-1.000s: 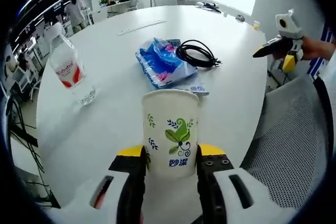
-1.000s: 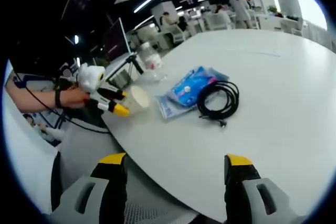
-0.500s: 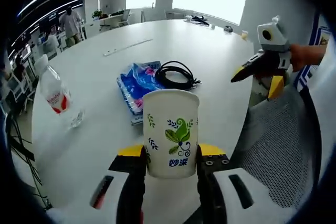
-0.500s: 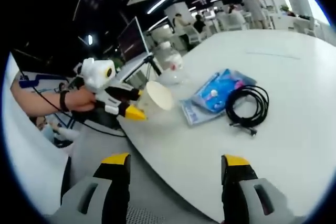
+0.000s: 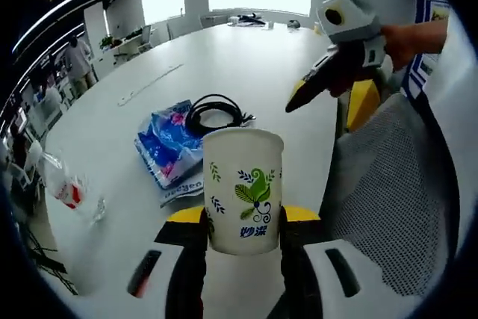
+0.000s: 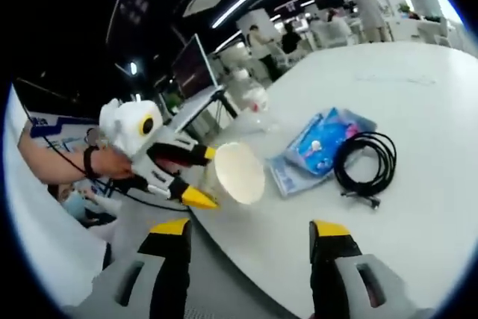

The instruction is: Arrange the tabletop items into an orderly group along one side of the table until the central work area is clear of visible clutter.

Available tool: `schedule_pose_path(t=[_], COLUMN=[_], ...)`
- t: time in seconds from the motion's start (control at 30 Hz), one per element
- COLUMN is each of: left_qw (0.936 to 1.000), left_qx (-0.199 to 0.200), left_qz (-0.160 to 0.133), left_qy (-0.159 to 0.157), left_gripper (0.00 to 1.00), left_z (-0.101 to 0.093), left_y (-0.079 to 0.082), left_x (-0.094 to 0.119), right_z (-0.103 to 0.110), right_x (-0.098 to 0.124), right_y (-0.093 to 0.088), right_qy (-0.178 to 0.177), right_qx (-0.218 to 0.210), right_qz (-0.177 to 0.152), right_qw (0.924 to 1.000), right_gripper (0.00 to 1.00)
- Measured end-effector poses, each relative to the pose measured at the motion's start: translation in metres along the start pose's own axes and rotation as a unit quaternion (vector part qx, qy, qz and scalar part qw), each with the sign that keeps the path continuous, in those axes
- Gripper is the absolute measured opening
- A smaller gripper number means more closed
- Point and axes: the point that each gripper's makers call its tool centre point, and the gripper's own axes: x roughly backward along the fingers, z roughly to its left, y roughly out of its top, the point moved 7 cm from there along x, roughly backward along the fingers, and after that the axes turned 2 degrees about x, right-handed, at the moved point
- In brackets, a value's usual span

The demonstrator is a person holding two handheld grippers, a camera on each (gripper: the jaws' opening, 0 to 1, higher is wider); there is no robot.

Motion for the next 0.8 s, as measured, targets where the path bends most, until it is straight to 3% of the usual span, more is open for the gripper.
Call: schedule_pose_path(t=[0.07, 0.37, 0.8], left_qw=[0.9999, 0.9985, 0.9959], left_qx=[-0.013, -0.04, -0.072], left_qz=[0.001, -0.009, -0.015], left_qy=[-0.01, -0.035, -0.053], left_gripper=[0.37, 0.37, 0.37], left_z=[-0.008, -0.028, -0.038], left_y=[0.005, 0.023, 0.037], left_x=[-0.004, -0.015, -0.017], right_z=[0.003, 0.01, 0.015], right_x=[-0.003, -0.008, -0.006], right_y=[0.002, 0.003, 0.002], right_qy=[0.015, 0.043, 0.06], right_qx=[-0.03, -0.075, -0.094], right_qz=[-0.017, -0.048, -0.064], right_qw=[0.9993, 0.9951, 0.9917], right_gripper=[0.63, 0.53, 0.27])
